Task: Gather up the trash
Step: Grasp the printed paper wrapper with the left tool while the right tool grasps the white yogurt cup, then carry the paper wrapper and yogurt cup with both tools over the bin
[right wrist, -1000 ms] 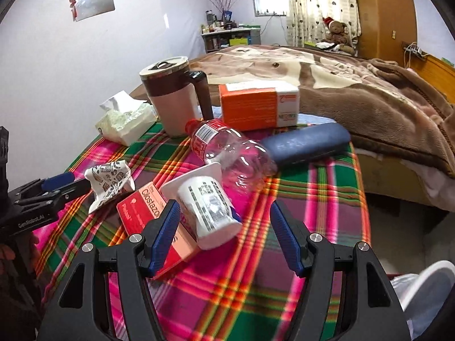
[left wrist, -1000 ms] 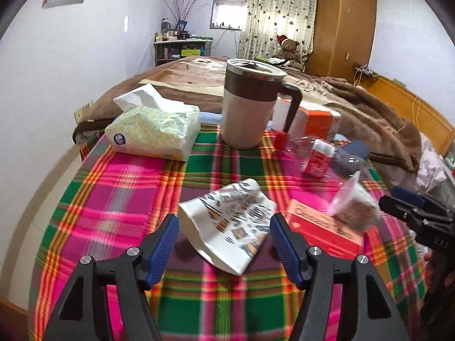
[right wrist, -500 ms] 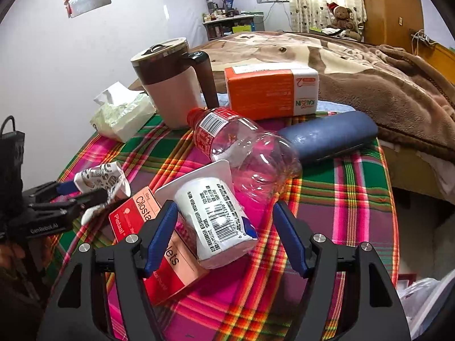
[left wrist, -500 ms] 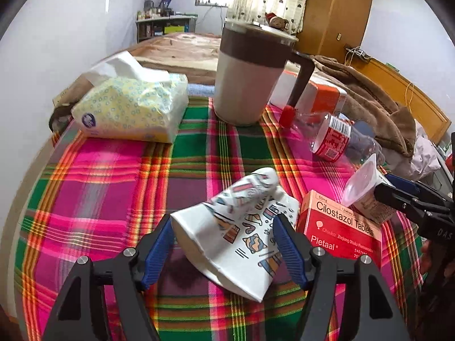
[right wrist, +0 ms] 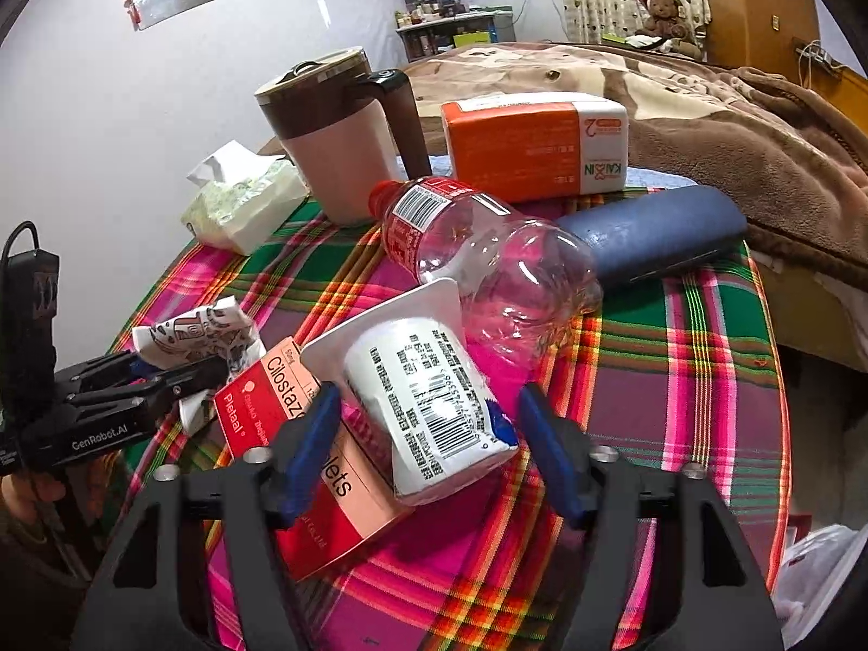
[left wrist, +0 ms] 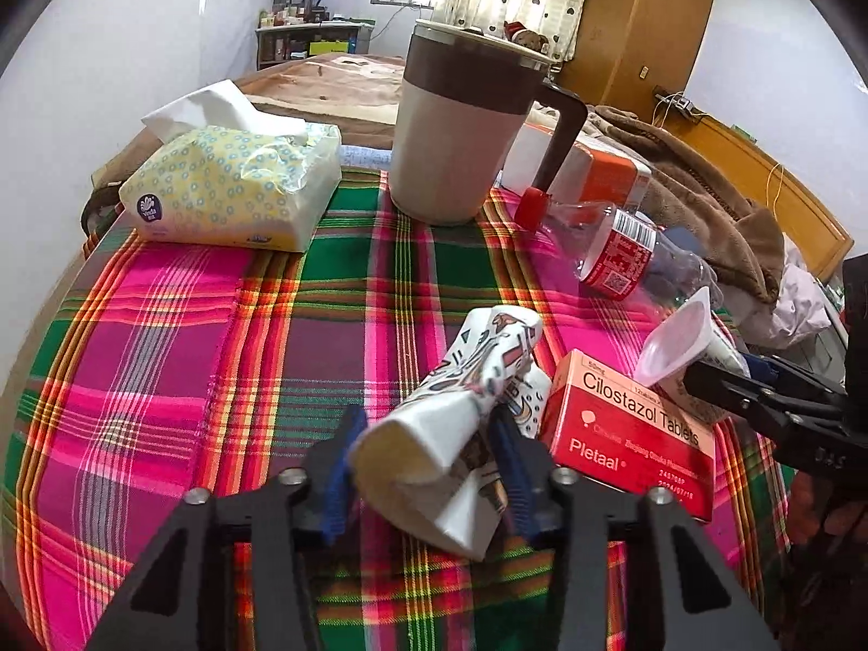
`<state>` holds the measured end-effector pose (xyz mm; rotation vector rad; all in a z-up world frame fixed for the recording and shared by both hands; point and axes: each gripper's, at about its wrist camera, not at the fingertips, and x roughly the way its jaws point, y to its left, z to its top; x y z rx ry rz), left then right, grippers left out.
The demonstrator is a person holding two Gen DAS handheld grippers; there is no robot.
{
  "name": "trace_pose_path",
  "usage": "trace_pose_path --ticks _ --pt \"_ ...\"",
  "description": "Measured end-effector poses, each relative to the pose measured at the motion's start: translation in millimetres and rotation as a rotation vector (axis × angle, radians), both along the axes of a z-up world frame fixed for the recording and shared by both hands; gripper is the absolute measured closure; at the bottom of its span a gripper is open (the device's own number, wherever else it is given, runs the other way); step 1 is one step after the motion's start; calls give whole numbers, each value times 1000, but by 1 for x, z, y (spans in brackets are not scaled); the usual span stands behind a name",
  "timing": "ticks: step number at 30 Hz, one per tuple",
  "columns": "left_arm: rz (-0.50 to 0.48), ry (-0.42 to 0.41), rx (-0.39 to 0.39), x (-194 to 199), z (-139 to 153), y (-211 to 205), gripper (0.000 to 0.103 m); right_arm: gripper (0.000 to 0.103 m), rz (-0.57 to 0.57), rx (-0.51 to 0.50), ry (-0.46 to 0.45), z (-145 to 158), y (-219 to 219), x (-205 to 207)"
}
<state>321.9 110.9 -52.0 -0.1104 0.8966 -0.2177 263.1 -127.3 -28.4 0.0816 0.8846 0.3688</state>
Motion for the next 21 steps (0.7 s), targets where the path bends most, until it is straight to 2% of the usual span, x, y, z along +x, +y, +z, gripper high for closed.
trace_pose_path --ticks 4,7,12,21 --pt "6 -12 -16 -3 3 0 76 42 -4 5 -6 0 -1 -3" --pt "7 -28 -9 -9 7 -3 82 45 -4 6 -15 1 -1 -6" --pt "20 -46 13 -19 10 -7 85 50 -15 -2 -42 4 -2 -11" --pt "48 -90 24 -41 21 -9 85 50 -49 5 -79 10 -9 -25"
